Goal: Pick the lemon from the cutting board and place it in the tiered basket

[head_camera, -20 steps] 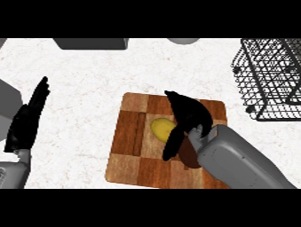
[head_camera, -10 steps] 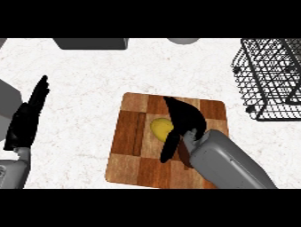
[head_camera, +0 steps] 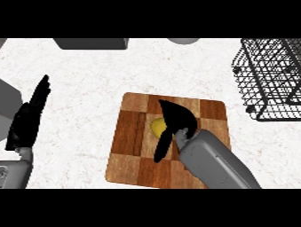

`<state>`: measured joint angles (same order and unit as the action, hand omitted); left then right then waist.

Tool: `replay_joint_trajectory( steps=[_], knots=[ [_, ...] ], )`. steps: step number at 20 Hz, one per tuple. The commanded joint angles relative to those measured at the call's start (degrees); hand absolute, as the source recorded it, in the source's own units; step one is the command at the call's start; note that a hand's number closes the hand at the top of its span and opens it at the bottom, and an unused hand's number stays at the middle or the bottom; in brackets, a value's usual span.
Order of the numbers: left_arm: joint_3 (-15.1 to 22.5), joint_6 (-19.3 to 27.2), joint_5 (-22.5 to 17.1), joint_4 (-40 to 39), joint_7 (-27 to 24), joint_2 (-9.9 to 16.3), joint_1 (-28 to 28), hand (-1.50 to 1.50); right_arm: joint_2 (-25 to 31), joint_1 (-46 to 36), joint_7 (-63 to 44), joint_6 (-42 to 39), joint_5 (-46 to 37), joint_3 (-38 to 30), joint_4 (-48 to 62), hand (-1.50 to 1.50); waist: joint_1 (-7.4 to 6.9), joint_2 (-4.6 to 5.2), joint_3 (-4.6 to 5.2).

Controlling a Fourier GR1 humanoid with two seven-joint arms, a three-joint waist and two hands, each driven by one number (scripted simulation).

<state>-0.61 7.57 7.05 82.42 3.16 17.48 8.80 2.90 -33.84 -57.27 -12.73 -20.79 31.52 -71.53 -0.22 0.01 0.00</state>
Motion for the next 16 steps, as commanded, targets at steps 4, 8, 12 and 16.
replay_joint_trajectory(
  steps=[4,8,12,16],
  knots=[
    [-0.38,-0.31,0.83,-3.62,-0.98,-1.20,1.91,0.00,-2.80,-1.27,-0.60,-9.05,3.85,1.99,3.40,1.50,0.08,0.09,0.02],
    [-2.27,-1.92,-0.07,-5.24,-3.37,-0.42,2.33,0.00,-0.37,-0.91,6.32,-9.21,-3.85,4.10,4.35,1.50,0.18,0.02,0.01],
    [-1.87,-2.08,0.94,0.32,1.19,-0.41,0.60,0.00,-2.78,-0.14,4.13,-4.79,-0.82,0.98,3.13,1.50,-0.10,-0.04,-0.01],
    [-1.65,-2.58,1.53,-0.79,-0.73,-1.43,0.50,0.00,-2.84,-0.66,1.87,-3.86,-0.01,-1.93,-0.80,1.50,0.10,-0.06,0.00]
  ],
)
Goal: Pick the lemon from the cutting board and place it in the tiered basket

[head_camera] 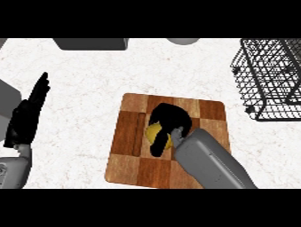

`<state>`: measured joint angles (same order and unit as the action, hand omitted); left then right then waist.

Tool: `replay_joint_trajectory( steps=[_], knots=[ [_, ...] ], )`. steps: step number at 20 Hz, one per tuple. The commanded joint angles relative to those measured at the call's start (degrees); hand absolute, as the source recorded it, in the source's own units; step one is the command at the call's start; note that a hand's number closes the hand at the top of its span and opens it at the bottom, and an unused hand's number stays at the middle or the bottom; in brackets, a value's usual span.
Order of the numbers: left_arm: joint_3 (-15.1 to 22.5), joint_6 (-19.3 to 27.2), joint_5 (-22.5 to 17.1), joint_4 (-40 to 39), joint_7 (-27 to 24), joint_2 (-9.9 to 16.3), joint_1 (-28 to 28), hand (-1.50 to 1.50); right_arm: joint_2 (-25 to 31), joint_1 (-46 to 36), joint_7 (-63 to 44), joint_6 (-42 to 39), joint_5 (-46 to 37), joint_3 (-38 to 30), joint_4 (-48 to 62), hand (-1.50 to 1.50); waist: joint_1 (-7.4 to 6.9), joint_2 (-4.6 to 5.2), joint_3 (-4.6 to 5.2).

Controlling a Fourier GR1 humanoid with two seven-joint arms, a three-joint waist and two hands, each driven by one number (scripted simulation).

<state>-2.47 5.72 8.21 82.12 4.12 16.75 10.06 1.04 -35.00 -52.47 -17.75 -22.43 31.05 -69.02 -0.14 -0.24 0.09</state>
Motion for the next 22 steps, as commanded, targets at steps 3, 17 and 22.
replay_joint_trajectory(
  steps=[3,17,22],
  knots=[
    [0.70,0.76,1.41,1.53,1.37,-2.19,-0.33,0.00,-1.00,2.70,-3.32,6.03,-0.86,1.55,-7.30,1.50,0.00,0.18,-0.10],
    [-1.01,0.60,1.16,1.18,-0.43,-1.39,-3.06,0.00,6.80,9.20,-3.88,20.93,-25.66,1.28,-42.03,1.50,2.12,-0.64,-0.06],
    [0.21,0.21,2.24,2.31,0.82,-1.74,-1.90,0.00,8.48,0.87,-7.55,14.52,-26.26,-8.79,-47.60,1.50,0.67,-0.03,-0.07]
  ],
)
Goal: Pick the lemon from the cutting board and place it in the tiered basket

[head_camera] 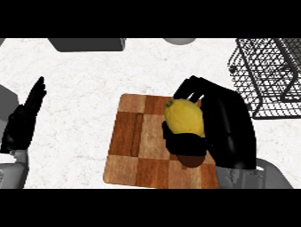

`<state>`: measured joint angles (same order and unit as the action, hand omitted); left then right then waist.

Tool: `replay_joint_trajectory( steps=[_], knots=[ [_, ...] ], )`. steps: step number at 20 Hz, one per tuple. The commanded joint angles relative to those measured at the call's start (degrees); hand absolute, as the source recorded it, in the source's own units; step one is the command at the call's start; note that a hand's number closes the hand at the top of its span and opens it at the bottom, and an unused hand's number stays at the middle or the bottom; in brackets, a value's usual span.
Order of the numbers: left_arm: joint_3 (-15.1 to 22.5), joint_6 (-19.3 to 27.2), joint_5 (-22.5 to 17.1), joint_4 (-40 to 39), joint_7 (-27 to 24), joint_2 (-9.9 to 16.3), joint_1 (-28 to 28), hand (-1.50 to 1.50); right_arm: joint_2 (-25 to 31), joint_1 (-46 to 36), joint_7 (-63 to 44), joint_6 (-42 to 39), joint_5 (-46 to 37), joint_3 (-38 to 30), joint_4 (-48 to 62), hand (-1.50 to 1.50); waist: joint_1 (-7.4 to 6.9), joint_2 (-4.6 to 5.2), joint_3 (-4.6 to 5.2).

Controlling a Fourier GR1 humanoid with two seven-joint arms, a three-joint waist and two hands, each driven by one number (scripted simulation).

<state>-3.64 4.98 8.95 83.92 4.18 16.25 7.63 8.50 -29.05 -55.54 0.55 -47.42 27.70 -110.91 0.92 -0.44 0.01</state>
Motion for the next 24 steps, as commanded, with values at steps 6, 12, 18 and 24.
replay_joint_trajectory(
  steps=[6,12,18,24],
  knots=[
    [0.13,0.59,1.09,-1.67,0.43,-1.17,3.68,0.00,11.54,-7.15,-1.36,-13.94,1.68,-14.98,-8.55,1.50,-0.30,0.36,0.01],
    [0.09,0.05,1.47,2.15,1.54,-1.32,1.23,0.00,11.39,-14.86,1.86,-18.47,12.45,-26.63,-1.87,1.50,-1.15,0.39,0.00],
    [-1.15,-0.72,1.79,-2.65,-1.06,-1.10,3.11,0.00,16.61,-15.81,13.87,-19.00,11.48,-28.64,8.76,1.50,-1.19,0.58,0.01],
    [-0.94,-1.18,1.20,-1.10,0.49,-1.65,3.23,0.00,24.35,-13.90,20.01,-16.00,-0.98,-25.57,16.83,1.50,-1.31,0.71,0.01]
  ],
)
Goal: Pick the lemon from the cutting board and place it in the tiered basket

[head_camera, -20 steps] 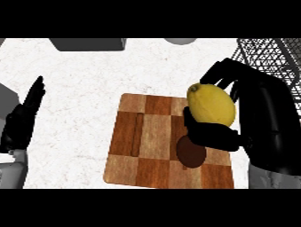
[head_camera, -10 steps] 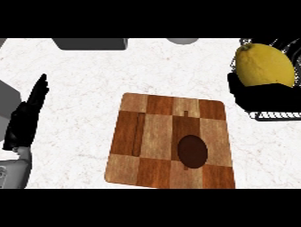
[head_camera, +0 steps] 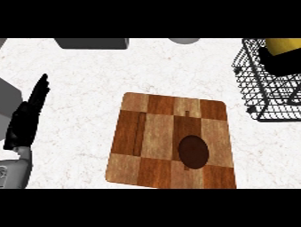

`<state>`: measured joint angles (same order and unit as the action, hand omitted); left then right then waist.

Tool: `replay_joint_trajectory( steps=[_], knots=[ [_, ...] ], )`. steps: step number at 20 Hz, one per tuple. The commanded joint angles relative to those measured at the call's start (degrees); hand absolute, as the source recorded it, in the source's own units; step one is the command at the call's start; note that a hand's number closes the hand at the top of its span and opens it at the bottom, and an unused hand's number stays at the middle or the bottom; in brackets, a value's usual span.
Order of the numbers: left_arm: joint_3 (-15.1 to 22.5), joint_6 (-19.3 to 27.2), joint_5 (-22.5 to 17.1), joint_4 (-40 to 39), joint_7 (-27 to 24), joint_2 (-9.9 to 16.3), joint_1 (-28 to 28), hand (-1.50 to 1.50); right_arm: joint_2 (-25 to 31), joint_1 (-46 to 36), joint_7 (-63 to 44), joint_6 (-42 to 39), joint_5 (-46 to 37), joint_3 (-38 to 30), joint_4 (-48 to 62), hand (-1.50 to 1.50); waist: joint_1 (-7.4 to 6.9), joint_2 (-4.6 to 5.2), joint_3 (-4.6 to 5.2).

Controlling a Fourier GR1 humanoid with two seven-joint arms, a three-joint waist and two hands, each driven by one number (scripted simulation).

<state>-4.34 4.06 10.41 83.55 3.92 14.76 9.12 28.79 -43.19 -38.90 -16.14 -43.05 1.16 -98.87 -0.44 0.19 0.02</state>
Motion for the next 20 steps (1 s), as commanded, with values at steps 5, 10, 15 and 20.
replay_joint_trajectory(
  steps=[5,10,15,20],
  knots=[
    [0.27,-0.92,-0.07,0.10,1.89,-0.35,1.33,0.00,10.25,-0.48,12.90,4.67,-8.80,-2.31,17.20,1.50,-0.47,0.15,-0.04],
    [0.67,0.85,1.73,-2.78,-0.21,-2.18,3.15,0.00,10.91,-3.94,19.78,4.94,-9.05,-3.75,24.98,1.50,0.02,-0.03,-0.01],
    [-0.41,-1.09,1.12,0.18,-0.51,-0.42,-0.57,0.00,11.47,-3.58,29.02,6.44,-5.84,-7.40,33.47,1.50,-0.33,0.00,-0.03],
    [-1.43,-1.60,0.74,-0.46,-1.27,-0.03,-0.73,0.00,11.73,-2.07,35.30,6.36,-2.52,-10.87,39.38,1.50,-0.27,-0.02,-0.04]
  ],
)
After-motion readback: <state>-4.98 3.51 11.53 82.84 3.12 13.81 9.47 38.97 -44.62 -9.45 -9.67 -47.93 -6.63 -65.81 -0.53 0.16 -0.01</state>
